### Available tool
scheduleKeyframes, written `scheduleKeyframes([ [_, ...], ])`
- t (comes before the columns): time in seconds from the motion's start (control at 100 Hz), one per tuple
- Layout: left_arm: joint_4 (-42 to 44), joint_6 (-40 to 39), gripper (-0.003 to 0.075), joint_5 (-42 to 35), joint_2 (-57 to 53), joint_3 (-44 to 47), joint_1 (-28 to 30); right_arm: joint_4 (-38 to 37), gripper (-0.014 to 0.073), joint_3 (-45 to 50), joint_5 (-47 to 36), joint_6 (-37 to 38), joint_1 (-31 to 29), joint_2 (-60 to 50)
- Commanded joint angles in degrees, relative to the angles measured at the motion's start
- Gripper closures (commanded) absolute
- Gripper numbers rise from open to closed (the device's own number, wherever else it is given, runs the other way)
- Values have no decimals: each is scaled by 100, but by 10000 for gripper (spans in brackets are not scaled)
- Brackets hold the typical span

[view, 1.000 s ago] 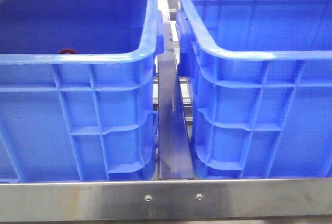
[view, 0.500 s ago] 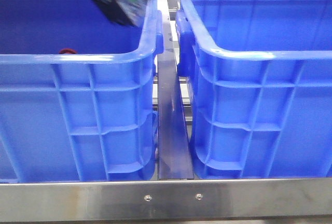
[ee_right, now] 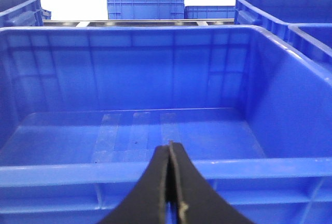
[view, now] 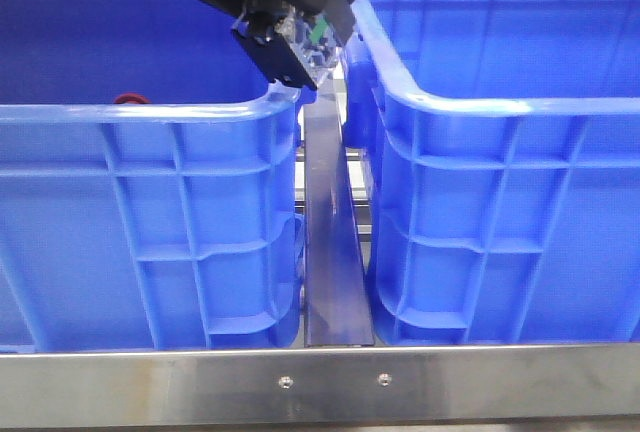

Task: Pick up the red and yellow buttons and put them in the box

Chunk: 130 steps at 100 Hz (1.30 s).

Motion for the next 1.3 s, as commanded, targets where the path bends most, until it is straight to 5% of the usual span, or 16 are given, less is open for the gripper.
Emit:
scheduleKeyframes([
  [0.0,-166,-7,713,-355,-130,-202,-62,-61,685,0,-443,-18,-8,-121],
  [0.13,-179,-7,713,-355,-130,-202,-62,-30,685,-370,-232,42,-8,-114],
  [0.39,-179,-7,713,-355,-130,-202,-62,-30,685,-1774,1869,42,-8,335],
  [0.74,-179,-7,713,-355,-130,-202,-62,94,680,-3188,3352,42,-8,1932],
  [0.86,-179,-7,713,-366,-130,-202,-62,273,567,-3750,3683,42,-8,2628],
  [1.01,-179,-7,713,-366,-130,-202,-62,577,196,-4340,3994,42,-8,3360],
  [1.08,-179,-7,713,-366,-130,-202,-62,889,88,-4557,4138,42,-8,3609],
  [1.29,-179,-7,713,-366,-130,-202,-62,3003,134,-5301,4999,-268,-8,4502],
])
